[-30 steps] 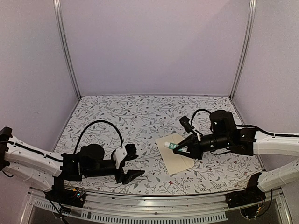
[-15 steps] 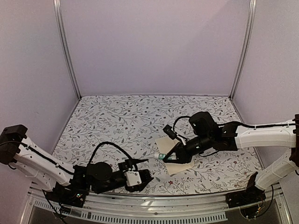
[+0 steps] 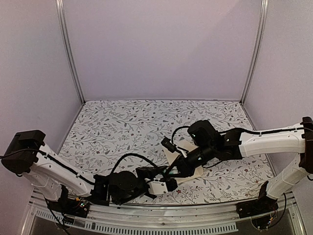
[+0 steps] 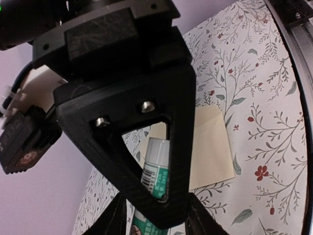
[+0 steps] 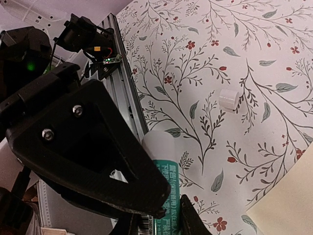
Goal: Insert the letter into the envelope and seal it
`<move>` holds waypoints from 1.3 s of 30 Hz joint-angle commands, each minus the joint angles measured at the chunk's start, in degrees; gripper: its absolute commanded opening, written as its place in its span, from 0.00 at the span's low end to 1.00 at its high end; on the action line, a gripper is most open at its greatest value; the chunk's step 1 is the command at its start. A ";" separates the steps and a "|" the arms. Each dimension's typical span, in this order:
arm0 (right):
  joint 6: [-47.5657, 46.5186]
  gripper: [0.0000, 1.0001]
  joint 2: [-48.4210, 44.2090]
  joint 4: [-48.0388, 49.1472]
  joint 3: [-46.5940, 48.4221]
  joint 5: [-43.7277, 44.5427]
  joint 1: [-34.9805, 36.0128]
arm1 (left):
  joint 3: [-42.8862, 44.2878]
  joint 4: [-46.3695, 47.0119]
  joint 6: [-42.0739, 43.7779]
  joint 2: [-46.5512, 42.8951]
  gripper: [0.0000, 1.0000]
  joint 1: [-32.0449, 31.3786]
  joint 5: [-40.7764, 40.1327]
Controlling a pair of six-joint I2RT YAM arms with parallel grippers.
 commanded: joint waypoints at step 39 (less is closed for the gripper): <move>-0.83 0.47 -6.43 -2.26 0.81 5.71 0.66 | -1.67 -7.05 -8.48 -7.79 0.00 3.62 7.01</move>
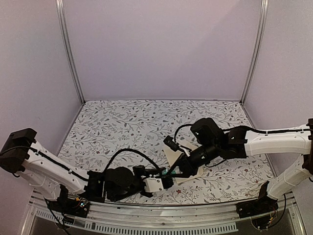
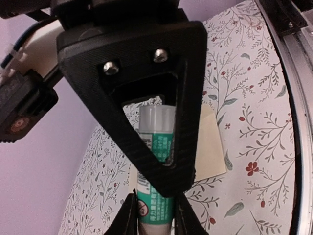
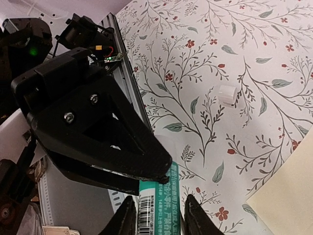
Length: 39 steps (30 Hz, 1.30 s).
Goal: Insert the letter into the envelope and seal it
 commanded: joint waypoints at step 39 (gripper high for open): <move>-1.47 0.55 -13.81 8.38 0.44 11.95 0.42 | -3.89 -0.56 -22.94 -12.65 0.00 20.04 40.19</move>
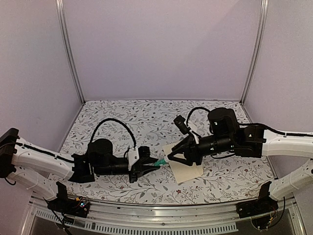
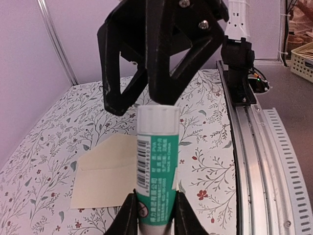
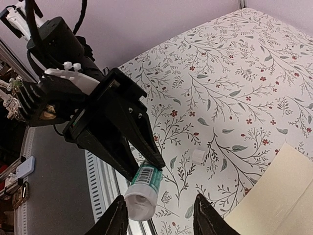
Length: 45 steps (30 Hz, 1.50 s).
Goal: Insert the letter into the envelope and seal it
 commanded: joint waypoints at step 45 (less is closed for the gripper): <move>7.33 0.05 6.95 -4.13 7.06 -1.93 0.22 | 1.89 1.60 -1.63 0.47 0.00 0.55 -7.90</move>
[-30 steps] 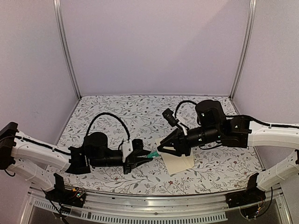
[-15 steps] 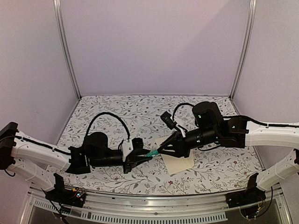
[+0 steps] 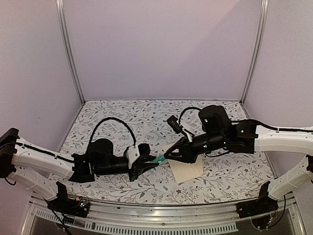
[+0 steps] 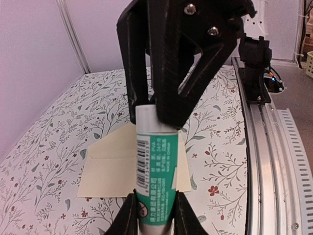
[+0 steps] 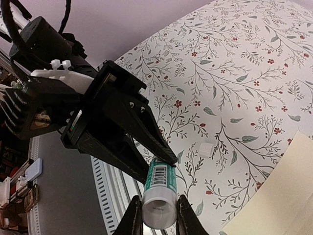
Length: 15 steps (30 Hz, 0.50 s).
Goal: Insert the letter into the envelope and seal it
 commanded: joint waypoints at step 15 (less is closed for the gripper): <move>23.29 0.00 8.49 -5.76 10.27 0.93 -0.02 | 3.25 2.98 3.98 3.80 0.00 -2.66 -17.87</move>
